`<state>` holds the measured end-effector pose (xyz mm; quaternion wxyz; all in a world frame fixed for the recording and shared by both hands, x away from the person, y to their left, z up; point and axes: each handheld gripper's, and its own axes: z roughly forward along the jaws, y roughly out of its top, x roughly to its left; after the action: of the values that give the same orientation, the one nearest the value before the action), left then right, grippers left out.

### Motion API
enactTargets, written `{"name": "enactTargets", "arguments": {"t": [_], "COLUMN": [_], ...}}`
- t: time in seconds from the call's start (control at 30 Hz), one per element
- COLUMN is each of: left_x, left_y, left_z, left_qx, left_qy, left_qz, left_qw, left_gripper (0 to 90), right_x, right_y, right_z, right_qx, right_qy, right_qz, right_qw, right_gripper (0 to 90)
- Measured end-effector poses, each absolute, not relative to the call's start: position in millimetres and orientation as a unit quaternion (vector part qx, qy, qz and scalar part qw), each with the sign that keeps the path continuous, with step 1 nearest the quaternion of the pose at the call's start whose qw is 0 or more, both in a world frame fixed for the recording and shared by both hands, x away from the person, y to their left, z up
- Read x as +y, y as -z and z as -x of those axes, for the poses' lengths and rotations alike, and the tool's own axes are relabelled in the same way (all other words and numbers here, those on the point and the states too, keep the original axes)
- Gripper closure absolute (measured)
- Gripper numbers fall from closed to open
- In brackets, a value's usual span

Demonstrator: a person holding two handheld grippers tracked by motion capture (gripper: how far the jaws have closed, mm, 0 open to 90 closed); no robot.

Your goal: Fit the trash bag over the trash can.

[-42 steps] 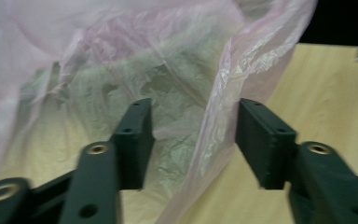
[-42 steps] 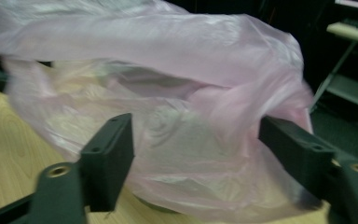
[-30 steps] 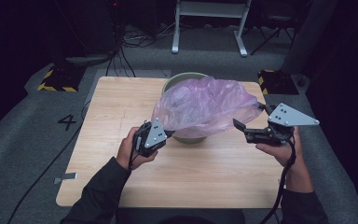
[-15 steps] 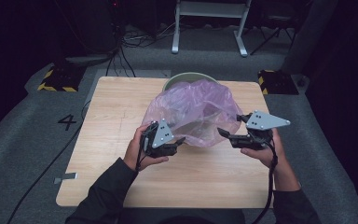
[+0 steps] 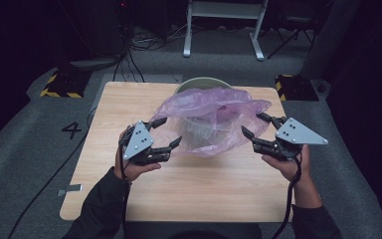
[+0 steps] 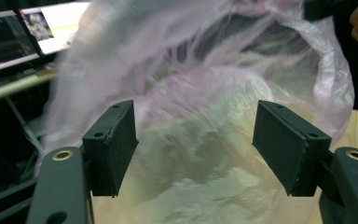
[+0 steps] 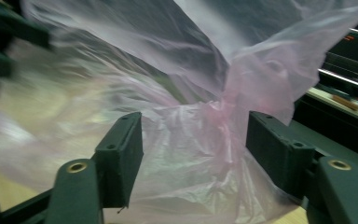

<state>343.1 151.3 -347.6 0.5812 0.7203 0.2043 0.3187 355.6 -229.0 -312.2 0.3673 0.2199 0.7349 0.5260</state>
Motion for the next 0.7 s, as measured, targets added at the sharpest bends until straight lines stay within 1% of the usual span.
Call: {"name": "enactTargets", "arguments": {"t": [0.07,0.1,0.13,0.17,0.2,0.27,0.3,0.4,0.5,0.53,0.6,0.67,0.7], "left_x": [158,161,163,164,164,166,168,173,178,180,182,184,183], "left_y": [342,340,337,334,331,327,325,322,322,323,324,326,326], "left_z": [-341,-341,-342,-343,-346,-352,-358,-374,-387,-392,-397,-402,-403], "left_qx": [0.215,0.218,0.22,0.231,0.237,0.242,0.254,0.275,0.282,0.284,0.287,0.287,0.288], "left_qy": [-0.332,-0.335,-0.334,-0.342,-0.355,-0.363,-0.358,-0.349,-0.342,-0.327,-0.325,-0.314,-0.315], "left_qz": [-0.707,-0.704,-0.7,-0.699,-0.702,-0.708,-0.713,-0.72,-0.733,-0.739,-0.741,-0.746,-0.746], "left_qw": [0.586,0.587,0.592,0.584,0.57,0.556,0.547,0.534,0.516,0.516,0.513,0.513,0.511], "left_gripper": [28.7,28.3,27.4,25.9,23.3,22.7,22.4,20.5,25.6,29.5,41.9,50.0,51.5], "right_x": [-230,-231,-231,-231,-232,-232,-232,-235,-239,-241,-245,-250,-252], "right_y": [314,315,315,316,317,317,318,319,320,321,322,320,319], "right_z": [-360,-362,-364,-366,-368,-368,-369,-369,-363,-361,-356,-351,-349], "right_qx": [0.736,0.738,0.74,0.739,0.744,0.746,0.747,0.761,0.768,0.766,0.76,0.746,0.739], "right_qy": [-0.518,-0.518,-0.515,-0.511,-0.505,-0.501,-0.496,-0.492,-0.497,-0.501,-0.516,-0.53,-0.539], "right_qz": [-0.231,-0.232,-0.233,-0.238,-0.234,-0.233,-0.233,-0.22,-0.199,-0.197,-0.194,-0.202,-0.205], "right_qw": [0.369,0.366,0.364,0.369,0.371,0.373,0.376,0.36,0.352,0.351,0.344,0.348,0.349], "right_gripper": [44.2,47.3,48.5,49.5,53.3,53.3,53.0,47.5,43.0,41.9,38.8,34.8,32.4]}}
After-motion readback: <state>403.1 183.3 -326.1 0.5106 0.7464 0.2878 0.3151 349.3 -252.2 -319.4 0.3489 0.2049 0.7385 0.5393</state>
